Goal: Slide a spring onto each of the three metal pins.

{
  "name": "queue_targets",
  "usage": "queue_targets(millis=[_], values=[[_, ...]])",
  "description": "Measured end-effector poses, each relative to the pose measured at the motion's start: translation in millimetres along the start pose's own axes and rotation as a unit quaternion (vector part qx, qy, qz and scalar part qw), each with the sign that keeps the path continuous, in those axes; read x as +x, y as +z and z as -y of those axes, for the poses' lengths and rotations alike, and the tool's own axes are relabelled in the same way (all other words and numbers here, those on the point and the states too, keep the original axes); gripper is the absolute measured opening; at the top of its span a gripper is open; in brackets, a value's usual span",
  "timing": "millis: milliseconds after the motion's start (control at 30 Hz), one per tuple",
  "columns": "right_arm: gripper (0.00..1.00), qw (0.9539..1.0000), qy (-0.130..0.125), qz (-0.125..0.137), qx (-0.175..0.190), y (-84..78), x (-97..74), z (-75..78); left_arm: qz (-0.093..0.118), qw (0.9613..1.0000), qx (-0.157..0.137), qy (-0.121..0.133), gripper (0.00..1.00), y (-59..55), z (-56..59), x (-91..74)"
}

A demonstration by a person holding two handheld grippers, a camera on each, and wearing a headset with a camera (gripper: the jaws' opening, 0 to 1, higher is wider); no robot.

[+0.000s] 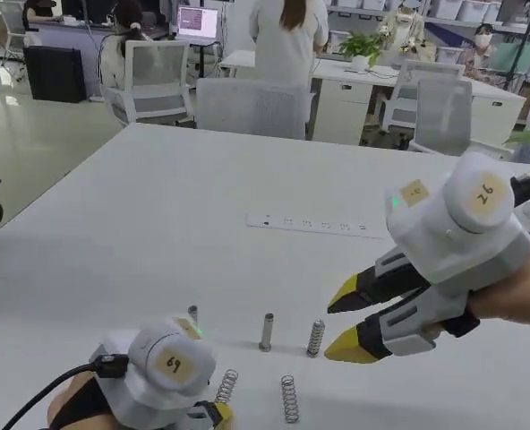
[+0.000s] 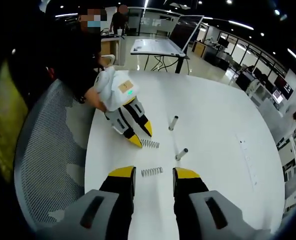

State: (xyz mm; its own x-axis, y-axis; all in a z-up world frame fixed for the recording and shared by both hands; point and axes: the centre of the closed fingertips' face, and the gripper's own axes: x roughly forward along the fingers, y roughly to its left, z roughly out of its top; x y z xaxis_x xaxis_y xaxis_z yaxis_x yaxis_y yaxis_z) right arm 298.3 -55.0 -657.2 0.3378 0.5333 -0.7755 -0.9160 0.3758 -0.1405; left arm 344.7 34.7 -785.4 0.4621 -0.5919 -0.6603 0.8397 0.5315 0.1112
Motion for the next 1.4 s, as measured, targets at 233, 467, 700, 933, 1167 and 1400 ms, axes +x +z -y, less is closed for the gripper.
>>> queue_targets(millis=[233,467,700,933,1167,1400], values=[[0.27,1.0,0.002,-0.001,-0.002,0.9,1.4,-0.5,-0.002,0.9997,-0.022,0.009,0.09,-4.3,-9.8,0.8],[0.27,1.0,0.005,-0.003,-0.003,0.7,2.8,-0.7,0.001,0.9995,-0.031,0.003,0.03,-4.4,-8.7,1.2],[0.27,0.9999,0.01,0.0,-0.006,5.0,6.5,-4.2,-0.004,0.9989,-0.045,-0.008,0.02,-6.1,-7.4,-0.5],[0.27,0.9998,0.015,0.003,-0.009,8.9,9.3,-6.8,0.011,0.998,-0.057,-0.022,0.02,9.5,-4.3,-12.7],[0.27,0.9997,0.018,0.006,-0.015,14.5,11.0,-7.7,0.041,0.9971,-0.053,-0.038,0.01,31.3,0.3,-43.3],[0.26,0.9992,0.03,0.016,-0.021,24.5,13.8,-13.2,0.082,0.9942,-0.04,-0.056,0.01,49.7,10.0,-80.0]])
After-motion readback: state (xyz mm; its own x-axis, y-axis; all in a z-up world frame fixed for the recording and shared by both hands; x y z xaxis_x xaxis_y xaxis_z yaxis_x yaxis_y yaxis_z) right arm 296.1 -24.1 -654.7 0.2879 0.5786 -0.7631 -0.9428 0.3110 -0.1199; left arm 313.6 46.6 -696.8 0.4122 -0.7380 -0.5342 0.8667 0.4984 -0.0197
